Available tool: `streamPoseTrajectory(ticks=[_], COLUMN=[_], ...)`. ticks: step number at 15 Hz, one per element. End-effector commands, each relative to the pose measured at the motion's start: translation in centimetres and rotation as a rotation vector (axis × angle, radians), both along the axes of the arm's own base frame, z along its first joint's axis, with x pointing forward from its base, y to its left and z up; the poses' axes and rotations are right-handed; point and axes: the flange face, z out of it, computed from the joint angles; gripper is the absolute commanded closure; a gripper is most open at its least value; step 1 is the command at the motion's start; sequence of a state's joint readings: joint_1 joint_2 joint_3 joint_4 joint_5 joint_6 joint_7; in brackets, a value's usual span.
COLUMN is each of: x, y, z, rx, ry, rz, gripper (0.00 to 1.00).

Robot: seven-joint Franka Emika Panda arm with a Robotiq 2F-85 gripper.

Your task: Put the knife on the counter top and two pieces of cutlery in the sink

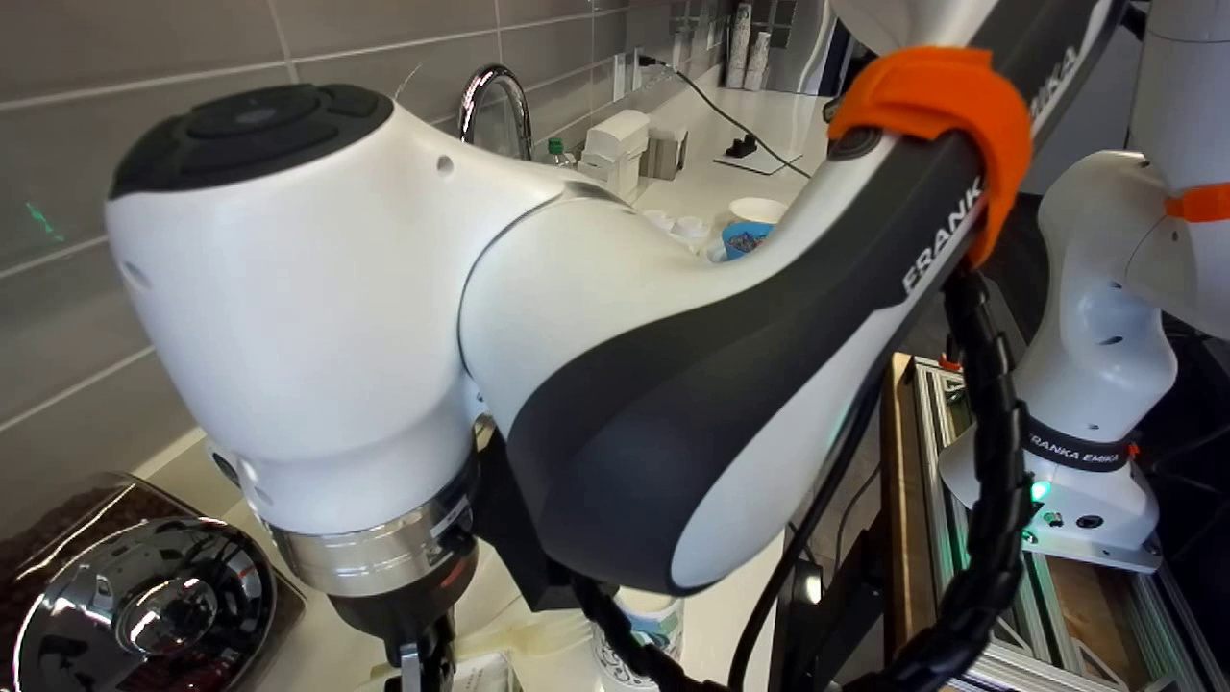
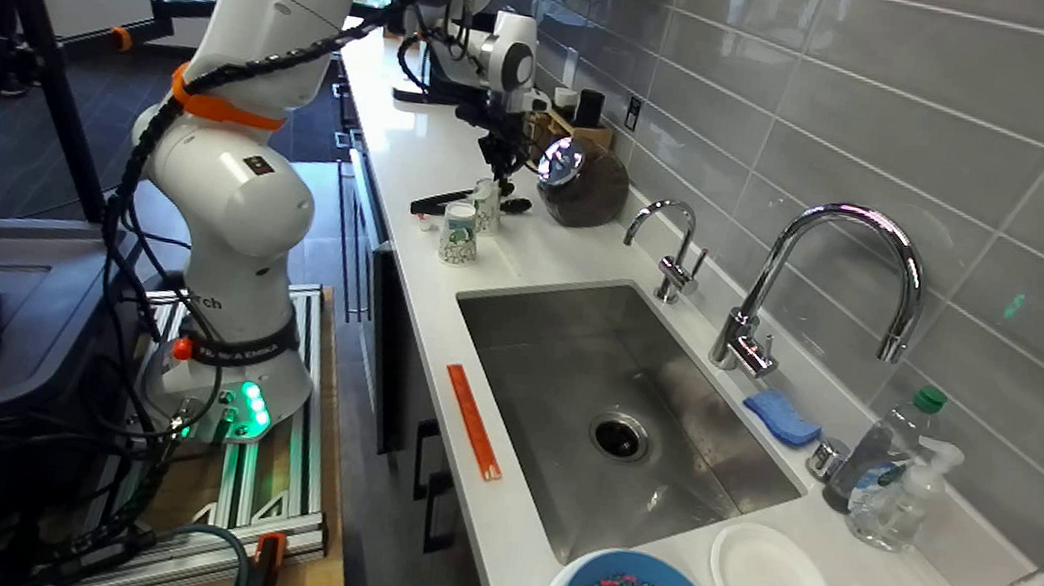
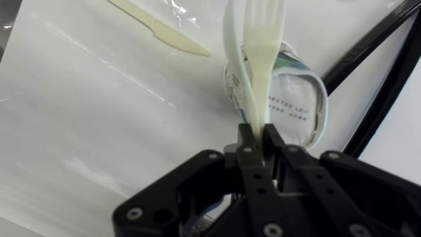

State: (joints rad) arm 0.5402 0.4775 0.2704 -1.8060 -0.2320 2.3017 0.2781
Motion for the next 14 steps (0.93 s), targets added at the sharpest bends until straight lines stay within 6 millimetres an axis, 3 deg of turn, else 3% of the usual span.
streamPoseTrajectory(ticks=[1, 9, 14], x=[0.1, 0.1, -0.7], y=[-0.2, -0.8, -2.2], z=[0.6, 2.4, 5.9], rx=[-0.034, -0.052, -0.093], ry=[-0.005, -0.019, -0.059], rz=[-0.015, -0.022, -0.055], gripper=[0.97, 0.97, 0.97])
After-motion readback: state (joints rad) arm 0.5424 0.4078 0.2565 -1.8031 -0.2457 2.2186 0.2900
